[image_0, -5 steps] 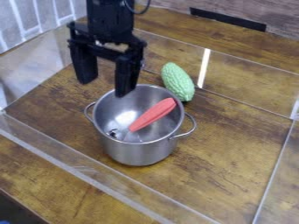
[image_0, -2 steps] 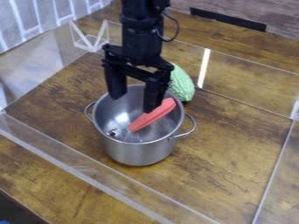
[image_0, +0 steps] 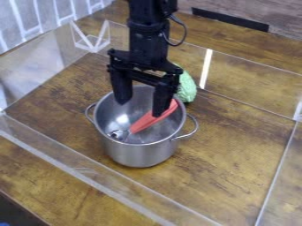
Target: Move the pink spoon to the right
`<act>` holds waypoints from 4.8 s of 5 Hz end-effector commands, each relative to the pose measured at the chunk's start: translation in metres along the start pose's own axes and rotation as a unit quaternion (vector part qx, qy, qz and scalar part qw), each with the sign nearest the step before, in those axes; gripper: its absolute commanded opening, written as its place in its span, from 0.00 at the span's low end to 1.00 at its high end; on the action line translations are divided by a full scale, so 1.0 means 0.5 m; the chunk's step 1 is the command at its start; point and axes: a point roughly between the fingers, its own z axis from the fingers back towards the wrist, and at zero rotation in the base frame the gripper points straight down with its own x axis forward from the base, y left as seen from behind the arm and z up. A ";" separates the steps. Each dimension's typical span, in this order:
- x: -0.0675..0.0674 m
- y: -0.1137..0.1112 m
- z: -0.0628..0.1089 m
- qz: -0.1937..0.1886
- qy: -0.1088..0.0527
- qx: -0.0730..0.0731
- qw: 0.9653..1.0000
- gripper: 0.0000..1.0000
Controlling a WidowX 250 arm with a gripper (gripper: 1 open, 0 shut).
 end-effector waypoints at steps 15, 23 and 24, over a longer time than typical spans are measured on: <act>0.042 -0.050 0.059 -0.027 -0.036 -0.024 0.999 0.00; 0.059 -0.227 -0.052 0.025 -0.031 -0.035 0.999 0.00; 0.063 -0.218 -0.046 0.013 -0.029 -0.030 0.999 0.00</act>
